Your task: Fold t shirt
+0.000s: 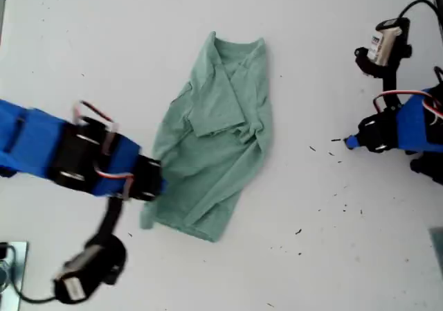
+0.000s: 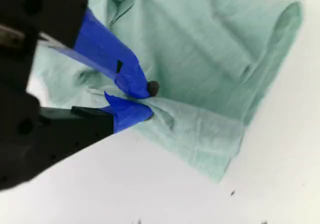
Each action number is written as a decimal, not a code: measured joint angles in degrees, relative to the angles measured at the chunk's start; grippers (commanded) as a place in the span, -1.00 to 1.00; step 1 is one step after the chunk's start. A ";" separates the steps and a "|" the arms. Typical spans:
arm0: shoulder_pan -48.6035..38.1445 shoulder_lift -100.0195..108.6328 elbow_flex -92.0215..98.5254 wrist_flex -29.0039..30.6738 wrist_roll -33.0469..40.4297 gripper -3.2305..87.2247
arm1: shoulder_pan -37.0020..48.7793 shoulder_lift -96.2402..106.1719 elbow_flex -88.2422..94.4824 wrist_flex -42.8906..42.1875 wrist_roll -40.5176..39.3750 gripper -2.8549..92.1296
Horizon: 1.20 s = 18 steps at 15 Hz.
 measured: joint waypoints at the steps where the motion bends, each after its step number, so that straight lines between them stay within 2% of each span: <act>1: 0.18 -10.99 -13.01 0.35 3.34 -0.93 | -0.09 0.00 0.00 0.18 0.18 -0.92; 2: 0.18 -19.07 -22.68 0.35 5.10 -0.85 | -0.62 0.18 0.00 0.53 0.53 -0.92; 3: 0.00 -22.50 -25.58 -0.09 6.33 -0.47 | -1.05 0.35 0.00 0.70 1.05 -0.92; 6: -2.81 -31.20 -29.18 -4.48 11.16 -0.20 | -1.67 1.14 0.35 0.70 1.49 -0.92; 8: -3.87 -31.64 -30.41 -4.04 13.18 -0.28 | -1.76 1.14 0.35 0.70 1.76 -0.92; 10: -5.27 -25.40 -29.00 3.43 13.45 -0.31 | -1.76 1.14 0.35 0.70 1.93 -0.92; 11: -5.63 -18.81 -27.60 5.54 13.45 -0.63 | -1.76 1.14 0.35 0.70 1.93 -0.92; 13: -6.24 -2.37 -24.79 11.95 13.45 -0.75 | -1.76 1.14 0.35 0.70 1.93 -0.92; 14: -6.86 6.24 -19.42 12.83 13.45 -0.79 | -1.76 1.14 0.35 0.70 1.93 -0.92; 16: -9.14 22.59 -1.93 12.66 10.55 -0.84 | -1.76 1.14 0.35 0.70 1.93 -0.92; 17: -10.28 31.90 11.34 8.44 8.53 -0.85 | -1.76 1.14 0.35 0.97 1.93 -0.92; 18: -10.46 42.63 27.42 1.67 5.71 -0.88 | -1.76 1.14 0.35 1.05 1.93 -0.92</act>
